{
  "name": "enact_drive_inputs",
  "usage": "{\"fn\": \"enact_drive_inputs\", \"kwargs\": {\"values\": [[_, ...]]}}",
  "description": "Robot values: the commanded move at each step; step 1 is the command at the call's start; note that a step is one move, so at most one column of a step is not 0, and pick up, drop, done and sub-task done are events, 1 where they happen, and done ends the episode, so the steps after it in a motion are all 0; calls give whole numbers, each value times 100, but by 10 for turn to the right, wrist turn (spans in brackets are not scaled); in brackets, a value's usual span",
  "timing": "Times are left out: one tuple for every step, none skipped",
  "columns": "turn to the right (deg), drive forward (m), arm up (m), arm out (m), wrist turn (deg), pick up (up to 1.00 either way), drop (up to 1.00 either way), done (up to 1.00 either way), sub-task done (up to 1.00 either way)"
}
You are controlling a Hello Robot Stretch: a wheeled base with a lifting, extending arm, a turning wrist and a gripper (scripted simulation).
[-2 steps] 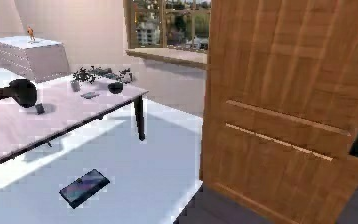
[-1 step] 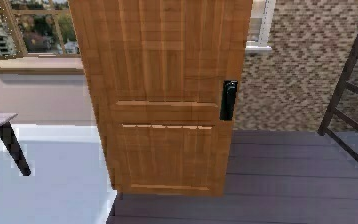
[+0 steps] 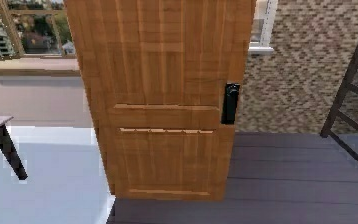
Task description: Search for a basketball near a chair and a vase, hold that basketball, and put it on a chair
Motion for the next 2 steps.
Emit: {"fn": "enact_drive_inputs", "kwargs": {"values": [[-450,0,0,0,0,0,0,0,0],[-210,0,0,0,0,0,0,0,0]]}}
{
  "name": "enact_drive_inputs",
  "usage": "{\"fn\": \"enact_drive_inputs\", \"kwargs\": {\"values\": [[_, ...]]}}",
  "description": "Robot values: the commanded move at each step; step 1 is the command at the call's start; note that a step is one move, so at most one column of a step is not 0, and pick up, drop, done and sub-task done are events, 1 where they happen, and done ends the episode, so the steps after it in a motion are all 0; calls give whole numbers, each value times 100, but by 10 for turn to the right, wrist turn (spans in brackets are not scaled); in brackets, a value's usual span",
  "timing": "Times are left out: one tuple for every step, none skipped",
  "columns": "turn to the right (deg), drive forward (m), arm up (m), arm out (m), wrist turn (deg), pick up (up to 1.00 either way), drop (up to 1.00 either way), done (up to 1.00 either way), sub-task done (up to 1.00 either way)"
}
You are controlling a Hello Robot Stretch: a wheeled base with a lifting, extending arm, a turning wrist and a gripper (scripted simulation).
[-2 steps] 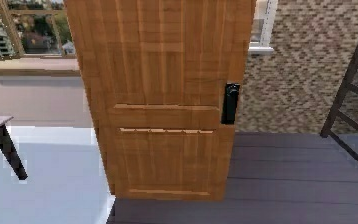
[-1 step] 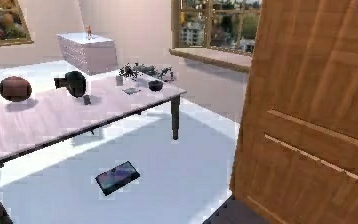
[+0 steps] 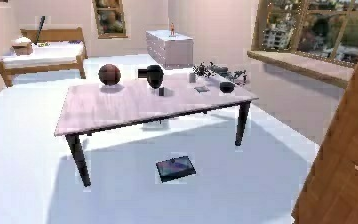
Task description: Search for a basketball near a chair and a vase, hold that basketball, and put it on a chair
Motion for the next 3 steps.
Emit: {"fn": "enact_drive_inputs", "kwargs": {"values": [[0,85,0,0,0,0,0,0,0],[-450,0,0,0,0,0,0,0,0],[-360,0,0,0,0,0,0,0,0]]}}
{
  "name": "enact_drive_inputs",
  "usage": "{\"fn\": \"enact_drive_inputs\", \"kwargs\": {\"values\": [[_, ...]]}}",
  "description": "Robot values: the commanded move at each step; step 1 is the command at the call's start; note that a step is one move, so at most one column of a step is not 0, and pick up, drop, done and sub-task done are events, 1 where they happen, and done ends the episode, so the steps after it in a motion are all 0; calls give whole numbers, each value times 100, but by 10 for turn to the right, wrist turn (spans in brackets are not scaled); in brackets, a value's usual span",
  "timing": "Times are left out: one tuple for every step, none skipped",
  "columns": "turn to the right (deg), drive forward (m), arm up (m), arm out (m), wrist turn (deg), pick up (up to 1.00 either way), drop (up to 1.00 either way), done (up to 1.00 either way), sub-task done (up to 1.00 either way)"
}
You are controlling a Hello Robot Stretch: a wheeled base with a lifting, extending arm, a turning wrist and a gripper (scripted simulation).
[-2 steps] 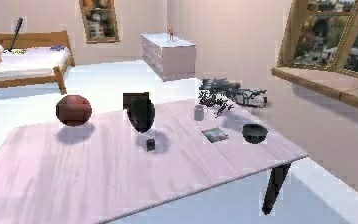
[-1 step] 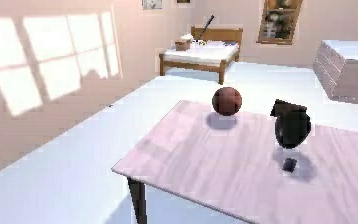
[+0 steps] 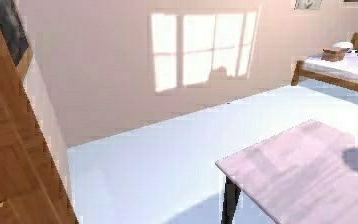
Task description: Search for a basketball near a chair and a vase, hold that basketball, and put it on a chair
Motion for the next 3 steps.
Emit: {"fn": "enact_drive_inputs", "kwargs": {"values": [[0,100,0,0,0,0,0,0,0],[-180,0,0,0,0,0,0,0,0],[0,10,0,0,0,0,0,0,0]]}}
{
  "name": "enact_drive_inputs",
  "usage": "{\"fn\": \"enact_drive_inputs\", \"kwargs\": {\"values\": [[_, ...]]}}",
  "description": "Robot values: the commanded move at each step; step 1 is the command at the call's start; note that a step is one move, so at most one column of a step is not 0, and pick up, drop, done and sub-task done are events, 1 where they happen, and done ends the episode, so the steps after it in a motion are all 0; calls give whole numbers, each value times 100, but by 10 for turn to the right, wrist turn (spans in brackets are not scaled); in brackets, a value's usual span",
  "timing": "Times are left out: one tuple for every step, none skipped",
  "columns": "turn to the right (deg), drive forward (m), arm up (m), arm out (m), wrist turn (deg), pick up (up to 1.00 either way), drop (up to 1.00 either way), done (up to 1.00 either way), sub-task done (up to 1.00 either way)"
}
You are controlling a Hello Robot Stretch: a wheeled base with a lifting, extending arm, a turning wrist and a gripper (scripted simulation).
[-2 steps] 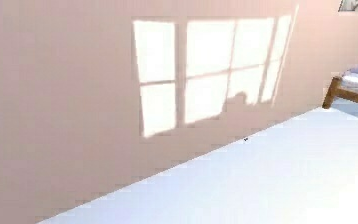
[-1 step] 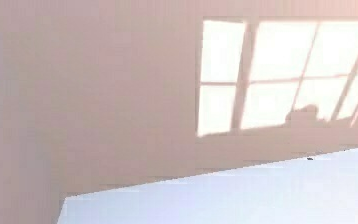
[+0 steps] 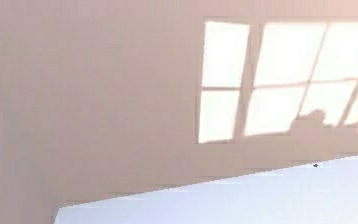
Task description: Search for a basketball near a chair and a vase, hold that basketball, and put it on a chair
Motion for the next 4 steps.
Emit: {"fn": "enact_drive_inputs", "kwargs": {"values": [[450,0,0,0,0,0,0,0,0],[300,0,0,0,0,0,0,0,0],[0,100,0,0,0,0,0,0,0],[0,30,0,0,0,0,0,0,0]]}}
